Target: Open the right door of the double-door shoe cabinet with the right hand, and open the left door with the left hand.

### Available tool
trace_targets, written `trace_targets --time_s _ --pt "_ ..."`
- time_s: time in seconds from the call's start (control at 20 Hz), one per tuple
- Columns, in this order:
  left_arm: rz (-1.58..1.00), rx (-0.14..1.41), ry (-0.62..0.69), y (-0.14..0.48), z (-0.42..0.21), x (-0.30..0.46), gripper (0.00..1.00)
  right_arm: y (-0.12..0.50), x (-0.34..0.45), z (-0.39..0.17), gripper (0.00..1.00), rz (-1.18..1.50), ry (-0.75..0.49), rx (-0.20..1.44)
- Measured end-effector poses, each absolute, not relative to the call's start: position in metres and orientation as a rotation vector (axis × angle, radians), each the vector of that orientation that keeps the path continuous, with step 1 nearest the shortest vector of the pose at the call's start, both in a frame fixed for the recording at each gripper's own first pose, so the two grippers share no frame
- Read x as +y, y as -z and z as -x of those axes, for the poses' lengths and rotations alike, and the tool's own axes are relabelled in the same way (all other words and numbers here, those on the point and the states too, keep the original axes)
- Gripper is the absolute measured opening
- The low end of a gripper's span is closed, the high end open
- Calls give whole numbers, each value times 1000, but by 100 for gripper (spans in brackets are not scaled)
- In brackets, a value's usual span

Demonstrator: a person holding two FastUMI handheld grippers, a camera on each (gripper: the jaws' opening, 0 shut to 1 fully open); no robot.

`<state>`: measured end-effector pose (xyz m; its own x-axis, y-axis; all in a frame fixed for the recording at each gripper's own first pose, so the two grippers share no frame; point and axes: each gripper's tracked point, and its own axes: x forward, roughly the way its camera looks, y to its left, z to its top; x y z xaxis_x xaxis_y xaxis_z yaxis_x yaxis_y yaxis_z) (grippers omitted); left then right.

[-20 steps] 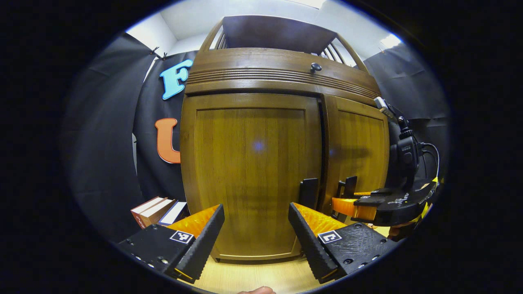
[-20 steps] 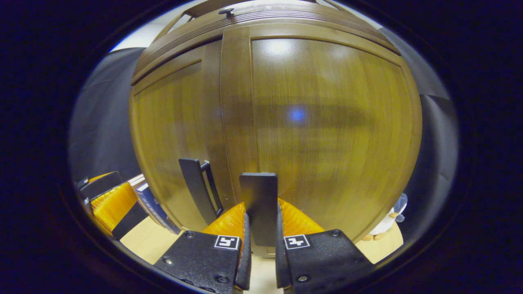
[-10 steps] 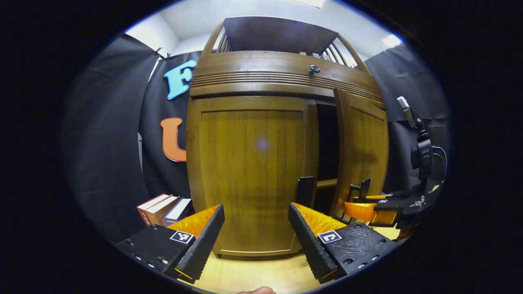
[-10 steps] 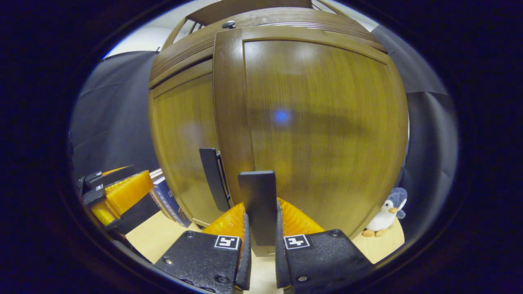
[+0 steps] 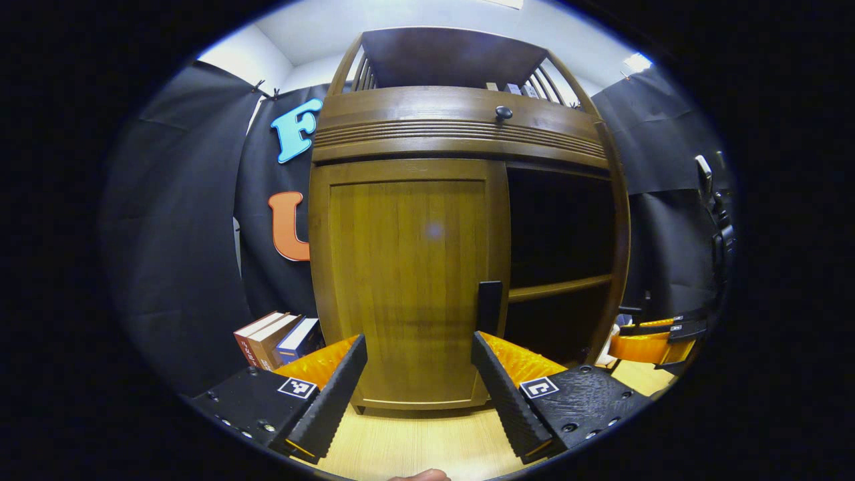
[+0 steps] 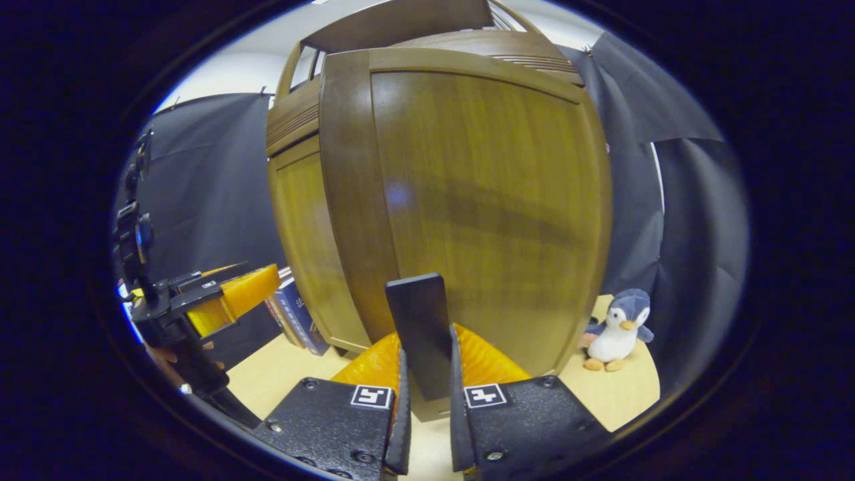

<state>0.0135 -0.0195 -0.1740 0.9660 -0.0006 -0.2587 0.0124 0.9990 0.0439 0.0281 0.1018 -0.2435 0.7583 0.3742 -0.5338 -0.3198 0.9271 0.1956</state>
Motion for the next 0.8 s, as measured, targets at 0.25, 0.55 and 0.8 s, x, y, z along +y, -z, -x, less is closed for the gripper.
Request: trace_targets --time_s 0.25,0.55,0.8 --pt "-48 262 14 170 -7 -35 95 235 63 -4 27 -113 -333 607" --pt "-54 266 40 167 1 -57 95 227 27 13 22 -96 -304 598" --pt "-52 265 49 163 3 -71 95 221 -16 25 17 -67 -231 587"
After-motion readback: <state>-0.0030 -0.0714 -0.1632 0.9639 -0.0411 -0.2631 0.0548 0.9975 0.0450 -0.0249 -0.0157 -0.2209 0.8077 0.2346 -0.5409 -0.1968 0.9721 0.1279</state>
